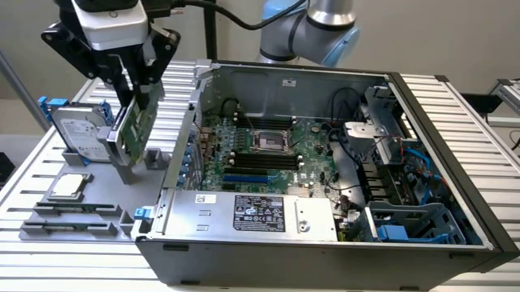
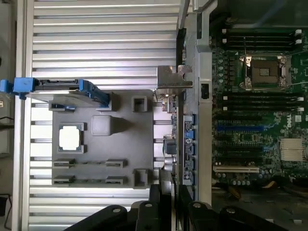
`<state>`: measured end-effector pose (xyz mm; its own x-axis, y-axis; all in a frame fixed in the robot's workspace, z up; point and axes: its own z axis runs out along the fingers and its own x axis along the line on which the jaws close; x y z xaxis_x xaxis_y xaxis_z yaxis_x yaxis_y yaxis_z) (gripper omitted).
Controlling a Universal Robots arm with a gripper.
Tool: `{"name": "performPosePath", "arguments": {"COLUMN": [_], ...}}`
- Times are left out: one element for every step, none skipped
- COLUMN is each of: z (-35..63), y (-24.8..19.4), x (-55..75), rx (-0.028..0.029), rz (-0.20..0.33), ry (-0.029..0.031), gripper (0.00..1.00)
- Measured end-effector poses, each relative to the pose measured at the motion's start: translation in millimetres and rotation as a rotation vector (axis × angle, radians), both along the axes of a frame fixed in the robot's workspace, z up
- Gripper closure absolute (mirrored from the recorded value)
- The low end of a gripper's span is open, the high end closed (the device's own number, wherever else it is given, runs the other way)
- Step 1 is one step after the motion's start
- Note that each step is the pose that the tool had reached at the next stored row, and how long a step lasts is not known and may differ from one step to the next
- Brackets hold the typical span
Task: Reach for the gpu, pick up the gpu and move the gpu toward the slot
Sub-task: 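Pick up the gpu and move the gpu toward the slot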
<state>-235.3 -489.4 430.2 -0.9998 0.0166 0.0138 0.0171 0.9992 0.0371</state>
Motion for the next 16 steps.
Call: {"name": "performPosePath", "arguments": {"z": [1.9,3.0,3.8,4.3,4.5,4.5,4.5,4.6,4.5,4.6,4.6,4.5,4.6,4.5,4.4,4.2], "y": [-0.2,-0.3,-0.3,-0.4,-0.4,-0.4,-0.4,-0.5,-0.5,-0.5,-0.5,-0.5,-0.5,-0.5,-0.5,-0.5], "x": [4.5,9.0,13.5,18.3,22.8,27.3,31.8,36.4,40.9,45.4,49.9,54.6,59.1,63.7,68.2,72.6], "rx": [0.0019,0.0047,0.0077,0.0113,0.0142,0.0167,0.0193,0.022,0.0244,0.0257,0.0263,0.0267,0.0268,0.0268,0.0269,0.0268], "rz": [0.0,0.0,0.0,0.0,0.0,0.0,0.0,0.0,0.0,0.0,0.0,0.0,0.0,0.0,0.0,0.0], "ry": [0.0001,0.0002,0.0003,0.0004,0.0004,0.0004,0.0005,0.0004,0.0005,0.0004,0.0004,0.0006,0.0007,0.0007,0.0007,0.0009], "gripper": [0.73,0.73,0.73,0.73,0.73,0.73,0.73,0.73,0.73,0.73,0.73,0.73,0.73,0.73,0.73,0.73]}}
